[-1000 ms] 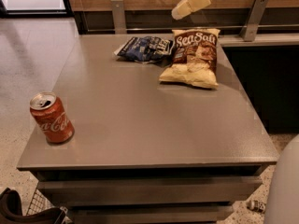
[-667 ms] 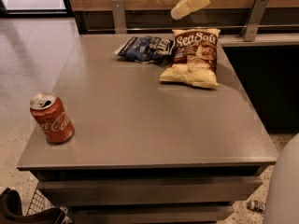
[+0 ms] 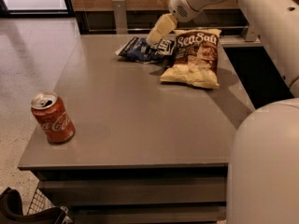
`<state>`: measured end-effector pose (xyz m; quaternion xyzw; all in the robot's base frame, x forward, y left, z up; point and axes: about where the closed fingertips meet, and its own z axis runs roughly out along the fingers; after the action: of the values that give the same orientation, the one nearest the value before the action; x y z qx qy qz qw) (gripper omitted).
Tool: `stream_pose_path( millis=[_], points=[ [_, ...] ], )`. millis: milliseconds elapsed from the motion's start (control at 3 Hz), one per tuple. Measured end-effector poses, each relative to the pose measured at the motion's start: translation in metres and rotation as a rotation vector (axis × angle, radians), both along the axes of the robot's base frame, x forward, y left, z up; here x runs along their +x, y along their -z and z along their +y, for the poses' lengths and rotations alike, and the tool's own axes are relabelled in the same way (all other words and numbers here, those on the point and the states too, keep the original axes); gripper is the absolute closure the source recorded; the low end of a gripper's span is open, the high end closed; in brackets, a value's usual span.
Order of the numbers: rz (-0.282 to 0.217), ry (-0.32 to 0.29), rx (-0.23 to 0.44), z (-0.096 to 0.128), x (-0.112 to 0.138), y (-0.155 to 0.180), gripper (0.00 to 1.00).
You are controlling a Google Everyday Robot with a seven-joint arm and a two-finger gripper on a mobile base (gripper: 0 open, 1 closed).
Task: Move blue chip bag near coke can
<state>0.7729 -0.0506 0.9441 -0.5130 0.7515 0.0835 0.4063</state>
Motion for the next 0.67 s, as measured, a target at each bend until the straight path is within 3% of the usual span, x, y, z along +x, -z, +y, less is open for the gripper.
stream_pose_path(
  millis=[333, 667],
  points=[
    [0.039, -0.030, -0.039, 0.028, 0.005, 0.031, 0.00],
    [0.087, -0.054, -0.033, 0.049, 0.016, 0.059, 0.00]
  ],
)
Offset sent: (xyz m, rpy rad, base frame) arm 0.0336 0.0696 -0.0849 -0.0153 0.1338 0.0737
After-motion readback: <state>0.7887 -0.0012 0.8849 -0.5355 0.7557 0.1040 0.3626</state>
